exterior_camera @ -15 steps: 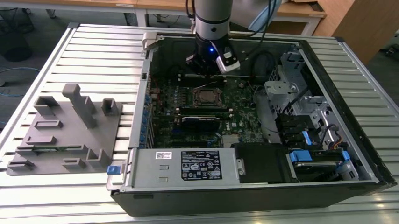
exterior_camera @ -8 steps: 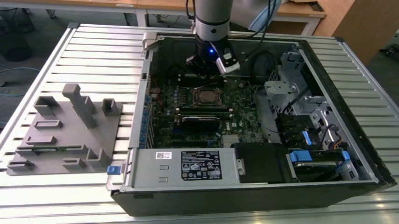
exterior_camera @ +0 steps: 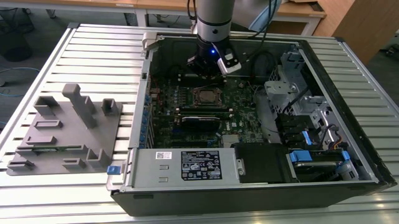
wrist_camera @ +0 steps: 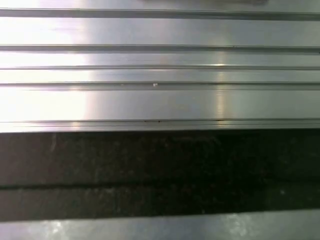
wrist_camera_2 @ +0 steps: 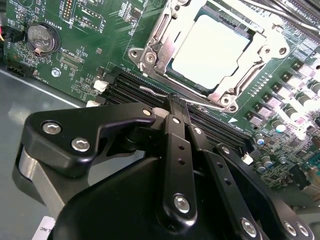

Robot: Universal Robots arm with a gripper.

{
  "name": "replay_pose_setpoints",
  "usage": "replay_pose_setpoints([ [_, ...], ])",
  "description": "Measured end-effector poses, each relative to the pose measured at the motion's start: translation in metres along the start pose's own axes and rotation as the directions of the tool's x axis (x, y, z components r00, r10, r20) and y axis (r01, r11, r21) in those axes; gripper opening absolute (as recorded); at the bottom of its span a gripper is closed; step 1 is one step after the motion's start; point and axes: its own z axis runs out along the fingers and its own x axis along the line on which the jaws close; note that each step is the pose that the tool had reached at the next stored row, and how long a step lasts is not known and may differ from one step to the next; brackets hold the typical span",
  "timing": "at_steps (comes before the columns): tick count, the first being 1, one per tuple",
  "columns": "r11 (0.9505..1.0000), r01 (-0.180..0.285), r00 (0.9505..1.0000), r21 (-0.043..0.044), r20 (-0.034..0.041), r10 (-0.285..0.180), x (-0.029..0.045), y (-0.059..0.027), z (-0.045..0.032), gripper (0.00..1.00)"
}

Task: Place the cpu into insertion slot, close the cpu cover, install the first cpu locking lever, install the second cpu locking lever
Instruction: 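Install the first cpu locking lever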

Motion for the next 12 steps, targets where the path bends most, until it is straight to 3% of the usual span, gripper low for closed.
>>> replay_pose_setpoints([
  [12,0.9999,-0.017,0.9999,0.001,0.0017,0.017,0.0,0.0003,0.0017,0.11],
])
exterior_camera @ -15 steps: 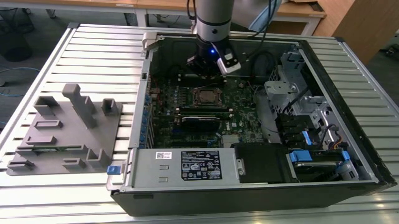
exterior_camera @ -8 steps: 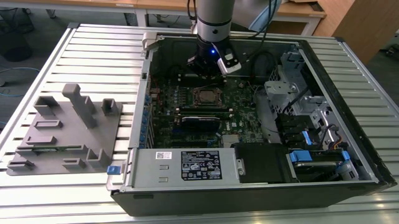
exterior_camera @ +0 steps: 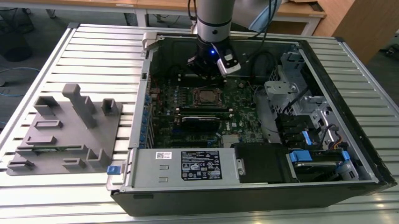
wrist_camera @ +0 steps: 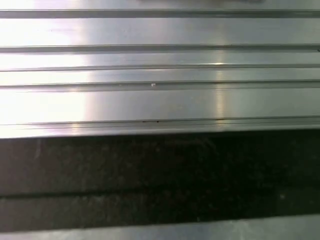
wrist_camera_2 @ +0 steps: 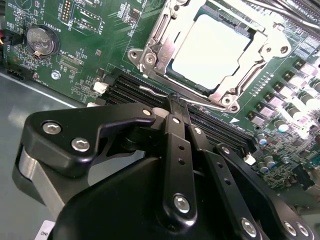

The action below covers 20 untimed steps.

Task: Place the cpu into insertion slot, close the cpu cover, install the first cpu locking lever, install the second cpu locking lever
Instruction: 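Install the first cpu locking lever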

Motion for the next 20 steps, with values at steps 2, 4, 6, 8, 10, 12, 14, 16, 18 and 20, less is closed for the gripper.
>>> replay_pose_setpoints([
  [2,1.0,-0.002,1.0,0.0001,0.0002,0.002,0.0,0.0002,0.0003,0.11],
  [4,1.0,-0.003,1.0,0.0,0.0004,0.003,-0.0001,0.0004,0.0007,0.11],
  [6,1.0,-0.004,1.0,0.0002,0.0005,0.004,-0.0001,0.0008,0.0009,0.11],
  [8,1.0,-0.003,1.0,0.0002,0.0004,0.003,-0.0001,0.0011,0.0011,0.11],
  [10,1.0,-0.003,1.0,0.0001,0.0004,0.003,-0.0002,0.0014,0.0013,0.11],
  [12,1.0,-0.003,1.0,0.0001,0.0004,0.003,-0.0003,0.0017,0.0015,0.11],
  [14,1.0,-0.004,1.0,0.0003,0.0002,0.004,-0.0007,0.0017,0.0017,0.11],
  [16,1.0,-0.003,1.0,0.0002,0.0003,0.003,-0.0013,0.0017,0.0021,0.11],
  [18,1.0,-0.004,1.0,0.0001,0.0004,0.004,-0.0018,0.0017,0.0025,0.11],
  [20,1.0,-0.004,1.0,0.0001,0.0004,0.004,-0.0021,0.0016,0.003,0.11],
])
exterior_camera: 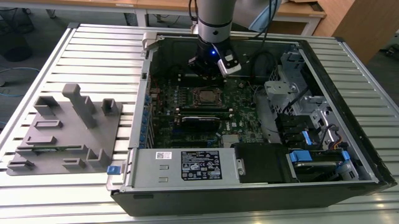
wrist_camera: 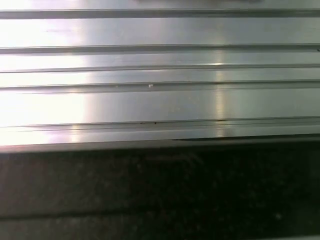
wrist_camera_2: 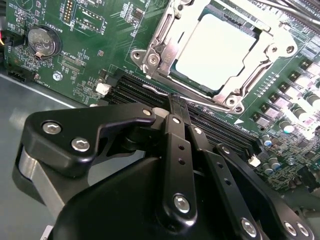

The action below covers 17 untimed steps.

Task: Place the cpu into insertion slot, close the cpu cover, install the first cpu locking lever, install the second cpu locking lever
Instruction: 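Install the first cpu locking lever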

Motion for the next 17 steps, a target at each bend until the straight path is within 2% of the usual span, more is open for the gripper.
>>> replay_pose_setpoints([
  [17,0.9999,-0.01,0.9999,0.0006,0.001,0.01,-0.001,-0.0003,0.0037,0.11],
])
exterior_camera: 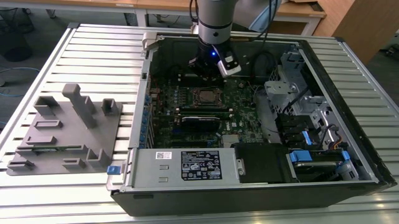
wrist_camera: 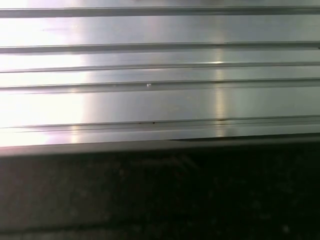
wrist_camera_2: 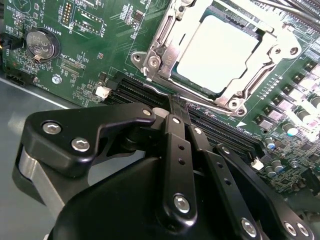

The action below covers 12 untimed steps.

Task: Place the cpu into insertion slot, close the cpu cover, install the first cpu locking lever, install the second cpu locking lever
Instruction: 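Install the first cpu locking lever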

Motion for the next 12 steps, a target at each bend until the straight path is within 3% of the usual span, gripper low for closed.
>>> replay_pose_setpoints([
  [12,0.9998,-0.021,0.9998,0.0012,0.0022,0.021,-0.0012,0.0,0.0006,0.11],
])
